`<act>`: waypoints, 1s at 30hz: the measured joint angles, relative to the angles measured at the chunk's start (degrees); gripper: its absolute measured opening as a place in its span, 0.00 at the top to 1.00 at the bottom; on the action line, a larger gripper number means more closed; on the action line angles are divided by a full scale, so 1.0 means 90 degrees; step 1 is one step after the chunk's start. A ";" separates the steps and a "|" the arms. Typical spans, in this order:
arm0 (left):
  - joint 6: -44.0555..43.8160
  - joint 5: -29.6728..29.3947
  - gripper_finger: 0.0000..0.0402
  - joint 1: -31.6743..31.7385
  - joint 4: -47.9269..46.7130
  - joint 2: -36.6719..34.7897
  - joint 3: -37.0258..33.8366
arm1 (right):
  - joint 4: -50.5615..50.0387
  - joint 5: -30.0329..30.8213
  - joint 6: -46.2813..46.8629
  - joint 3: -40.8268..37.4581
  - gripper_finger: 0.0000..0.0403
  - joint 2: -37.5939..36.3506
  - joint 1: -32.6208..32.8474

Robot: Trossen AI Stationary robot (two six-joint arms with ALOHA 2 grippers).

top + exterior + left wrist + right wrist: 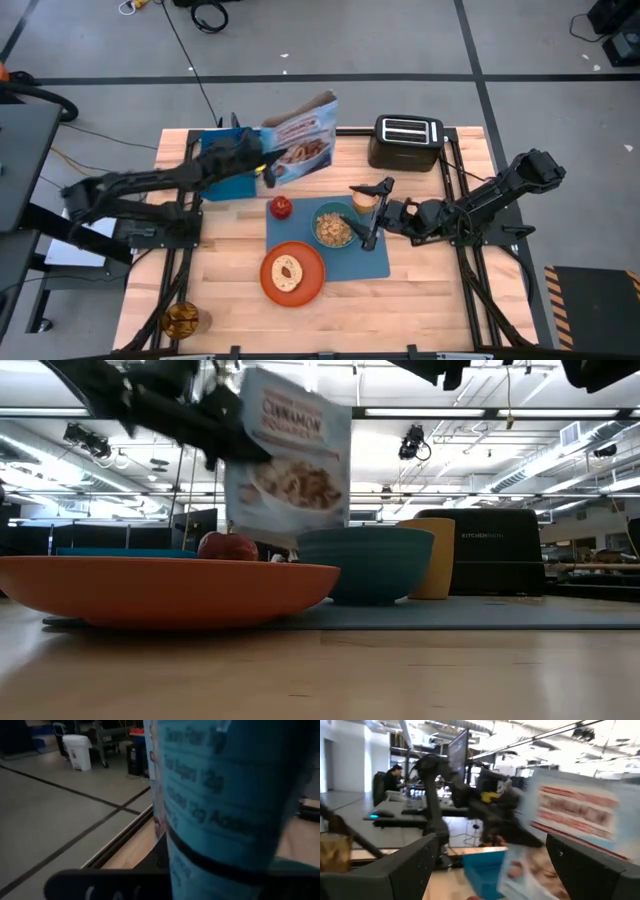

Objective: Arrange a breakfast setting
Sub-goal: Pour the cereals from the blue cereal box into the green bowl

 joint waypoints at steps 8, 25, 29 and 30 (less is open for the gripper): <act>0.0115 0.0562 0.96 0.0635 0.1563 0.1751 0.0000 | -0.0332 0.0376 0.0326 0.0000 0.06 0.0000 0.0371; 0.0258 0.0611 0.74 0.1036 0.1939 0.2278 0.0009 | -0.1041 0.0338 0.0847 -0.0002 0.06 -0.0109 0.0431; 0.0309 0.0610 0.57 0.1096 0.1167 0.1769 0.0010 | -0.1795 0.0285 0.1039 0.0204 0.06 -0.0107 0.0412; 0.0322 0.0609 0.53 0.1096 0.1057 0.1648 0.0012 | -0.2096 0.0282 0.1058 0.0345 0.06 -0.0112 0.0406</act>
